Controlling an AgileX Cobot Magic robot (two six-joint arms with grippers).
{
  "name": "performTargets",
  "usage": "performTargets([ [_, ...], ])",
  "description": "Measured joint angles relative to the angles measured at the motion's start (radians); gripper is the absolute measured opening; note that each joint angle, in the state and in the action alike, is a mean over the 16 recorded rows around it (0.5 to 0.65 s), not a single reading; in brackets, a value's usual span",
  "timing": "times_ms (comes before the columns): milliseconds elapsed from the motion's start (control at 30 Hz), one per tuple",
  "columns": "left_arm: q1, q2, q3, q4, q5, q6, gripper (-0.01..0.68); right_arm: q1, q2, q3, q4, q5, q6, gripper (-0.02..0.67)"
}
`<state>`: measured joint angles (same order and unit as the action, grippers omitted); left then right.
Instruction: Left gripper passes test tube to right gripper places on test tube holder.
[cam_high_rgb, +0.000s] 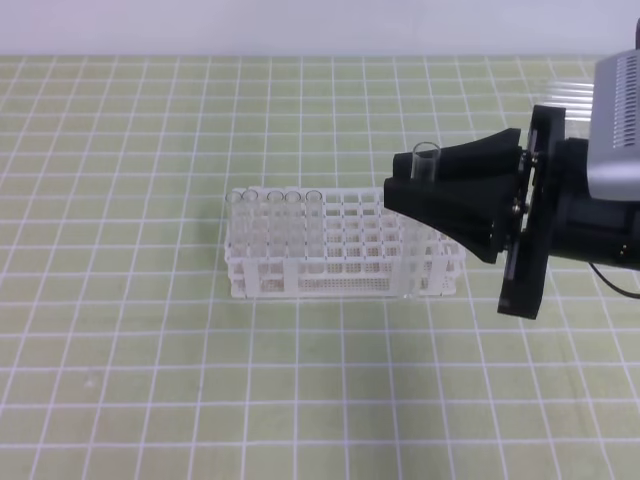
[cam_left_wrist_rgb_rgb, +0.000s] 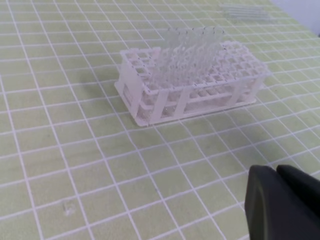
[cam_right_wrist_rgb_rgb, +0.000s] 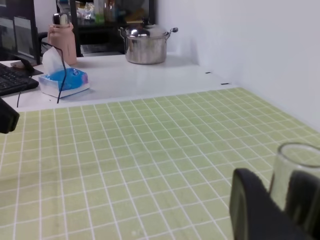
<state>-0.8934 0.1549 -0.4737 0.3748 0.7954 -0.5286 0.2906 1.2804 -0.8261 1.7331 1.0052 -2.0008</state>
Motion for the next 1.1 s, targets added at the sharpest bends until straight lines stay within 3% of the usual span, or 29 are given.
performTargets([
  [500, -0.012, 0.002, 0.047, 0.08, -0.09, -0.036, 0.002, 0.0, 0.009, 0.0, 0.0, -0.048, 0.002, 0.099],
  [767, -0.012, 0.005, 0.049, 0.081, -0.091, -0.035, 0.002, 0.028, 0.019, -0.01, -0.009, -0.185, 0.017, 0.099],
  [1100, -0.012, 0.005, 0.049, 0.078, -0.087, -0.036, 0.002, 0.131, 0.025, -0.106, -0.19, -0.481, 0.241, 0.099],
])
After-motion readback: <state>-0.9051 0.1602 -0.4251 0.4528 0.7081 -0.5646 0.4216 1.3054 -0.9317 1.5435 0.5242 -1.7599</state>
